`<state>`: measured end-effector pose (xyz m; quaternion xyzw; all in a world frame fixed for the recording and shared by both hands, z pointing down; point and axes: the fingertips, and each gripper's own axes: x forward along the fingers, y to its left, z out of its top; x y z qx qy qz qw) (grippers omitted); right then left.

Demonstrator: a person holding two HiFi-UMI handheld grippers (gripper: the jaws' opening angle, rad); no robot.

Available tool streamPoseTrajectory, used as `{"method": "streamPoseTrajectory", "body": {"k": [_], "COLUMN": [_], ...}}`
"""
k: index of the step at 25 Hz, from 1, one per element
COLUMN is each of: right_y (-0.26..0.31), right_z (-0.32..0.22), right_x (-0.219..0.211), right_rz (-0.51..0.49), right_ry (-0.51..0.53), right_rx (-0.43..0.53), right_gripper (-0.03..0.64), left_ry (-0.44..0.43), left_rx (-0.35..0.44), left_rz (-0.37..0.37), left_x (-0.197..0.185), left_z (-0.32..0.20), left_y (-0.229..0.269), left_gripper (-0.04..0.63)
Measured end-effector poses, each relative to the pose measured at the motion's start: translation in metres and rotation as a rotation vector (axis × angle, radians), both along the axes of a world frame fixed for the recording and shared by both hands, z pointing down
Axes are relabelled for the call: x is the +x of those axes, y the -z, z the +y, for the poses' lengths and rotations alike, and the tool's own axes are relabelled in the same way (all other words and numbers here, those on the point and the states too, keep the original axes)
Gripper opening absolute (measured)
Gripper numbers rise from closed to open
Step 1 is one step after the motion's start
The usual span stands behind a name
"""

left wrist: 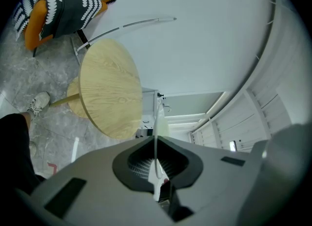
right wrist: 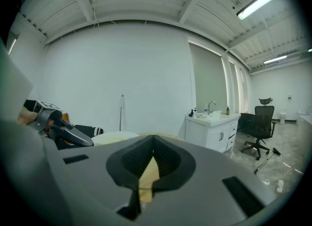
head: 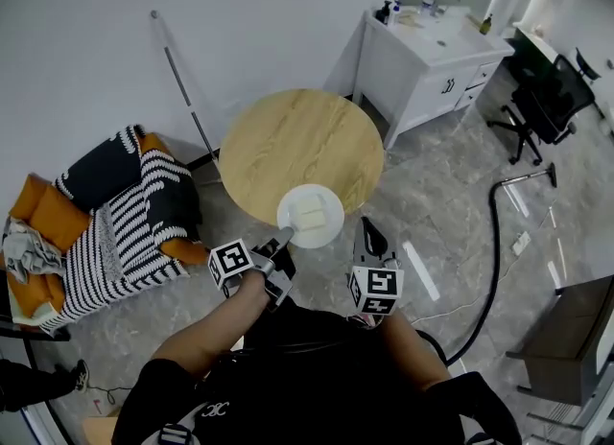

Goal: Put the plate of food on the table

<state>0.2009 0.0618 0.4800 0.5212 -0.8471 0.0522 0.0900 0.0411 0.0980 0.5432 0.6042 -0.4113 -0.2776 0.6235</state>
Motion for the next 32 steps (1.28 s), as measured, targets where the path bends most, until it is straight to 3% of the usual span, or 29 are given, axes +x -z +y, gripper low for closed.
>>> {"method": "streamPoseTrajectory", "body": {"k": [21, 32], "right_y": [-0.014, -0.013], "right_z": [-0.042, -0.085], "right_x": [-0.052, -0.09], "right_rz": [0.009, 0.03], "right_ry": [0.045, 0.042], "right_rx": [-0.033, -0.032], "right_gripper": [0.008, 0.008], "left_ry": [0.0, -0.023], "left_rx": [0.011, 0.022], "left_rz": [0.011, 0.02], "left_x": [-0.043, -0.079], "left_z": [-0.037, -0.092], "left_y": [-0.015, -0.01], "left_gripper": [0.018, 0.018]}}
